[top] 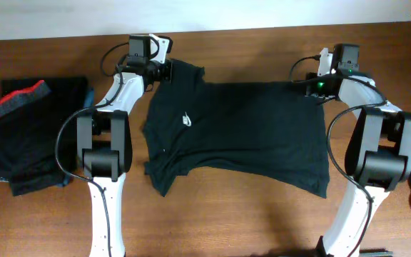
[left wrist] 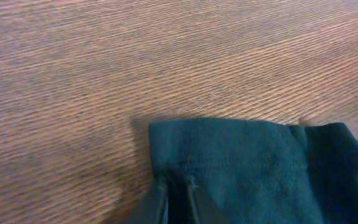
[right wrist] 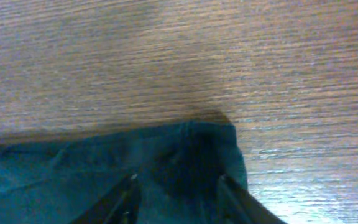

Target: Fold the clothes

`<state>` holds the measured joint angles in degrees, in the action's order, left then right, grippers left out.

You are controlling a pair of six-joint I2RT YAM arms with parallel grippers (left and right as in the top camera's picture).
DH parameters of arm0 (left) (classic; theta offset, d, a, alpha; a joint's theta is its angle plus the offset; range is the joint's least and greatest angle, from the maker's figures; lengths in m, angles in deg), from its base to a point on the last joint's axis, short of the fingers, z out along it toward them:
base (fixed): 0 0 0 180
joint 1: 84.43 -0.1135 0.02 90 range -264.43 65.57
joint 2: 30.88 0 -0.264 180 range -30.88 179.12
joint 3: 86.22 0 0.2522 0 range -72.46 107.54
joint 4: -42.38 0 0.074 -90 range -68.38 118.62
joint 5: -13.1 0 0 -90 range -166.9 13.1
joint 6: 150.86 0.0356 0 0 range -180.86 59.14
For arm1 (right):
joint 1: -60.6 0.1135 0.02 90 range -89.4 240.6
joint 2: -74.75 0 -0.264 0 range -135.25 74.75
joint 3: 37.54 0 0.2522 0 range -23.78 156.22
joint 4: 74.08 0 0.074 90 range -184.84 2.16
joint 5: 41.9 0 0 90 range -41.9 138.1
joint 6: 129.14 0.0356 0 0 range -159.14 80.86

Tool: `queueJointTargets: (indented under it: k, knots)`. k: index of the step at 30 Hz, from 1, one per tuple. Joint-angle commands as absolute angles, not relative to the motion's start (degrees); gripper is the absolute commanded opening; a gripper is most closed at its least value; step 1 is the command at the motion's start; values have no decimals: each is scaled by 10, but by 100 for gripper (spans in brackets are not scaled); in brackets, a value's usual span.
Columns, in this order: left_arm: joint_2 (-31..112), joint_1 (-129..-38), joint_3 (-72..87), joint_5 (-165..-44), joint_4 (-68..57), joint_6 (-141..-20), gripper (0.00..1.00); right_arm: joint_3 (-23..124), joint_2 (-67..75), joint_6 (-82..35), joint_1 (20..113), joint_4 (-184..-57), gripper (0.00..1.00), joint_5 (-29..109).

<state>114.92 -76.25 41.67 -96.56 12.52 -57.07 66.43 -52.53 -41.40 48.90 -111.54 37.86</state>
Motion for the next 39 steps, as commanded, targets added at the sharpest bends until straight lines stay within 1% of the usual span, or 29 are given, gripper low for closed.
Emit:
queueJointTargets:
  k: [1, 4, 5, 6, 8, 9, 12, 18, 19, 20, 23, 24, 34, 39]
  knots:
    - [1174, -762, 416, -1007, 117, -567, 1, 660, -534, -417, 486, -1113, 30, 376]
    - [1174, -762, 416, -1016, 117, -567, 0, 660, -534, -417, 486, -1110, 20, 376]
    - [1174, -762, 416, -1016, 116, -567, 0, 660, -534, -417, 486, -1109, 20, 376]
    - [1174, -762, 416, -1016, 116, -567, 0, 660, -534, -417, 486, -1108, 23, 380]
    - [1174, -762, 416, -1016, 116, -567, 0, 660, -533, -417, 486, -1098, 41, 398]
    - [1174, -762, 416, -1016, 116, -567, 1, 660, -534, -417, 486, -1092, 43, 401]
    - [1174, -762, 416, -1016, 115, -567, 1, 660, -534, -417, 486, -1075, 45, 415]
    - [1174, -762, 416, -1016, 110, -567, 0, 660, -561, -414, 486, -1062, 43, 412]
    - [1174, -762, 416, -1016, 110, -567, 0, 660, -567, -412, 486, -1062, 40, 412]
    - [1174, -762, 416, -1016, 109, -567, 1, 660, -569, -404, 486, -1064, 33, 412]
    - [1172, -762, 416, -1018, 109, -567, 0, 663, -568, -402, 486, -1066, 6, 412]
    - [1171, -762, 417, -1023, 108, -567, 1, 666, -567, -402, 486, -1071, 4, 412]
    - [1116, -763, 463, -1033, 106, -569, 0, 757, -532, -402, 486, -1154, 4, 410]
    - [1108, -763, 468, -1034, 94, -569, 0, 762, -532, -402, 486, -1186, 4, 410]
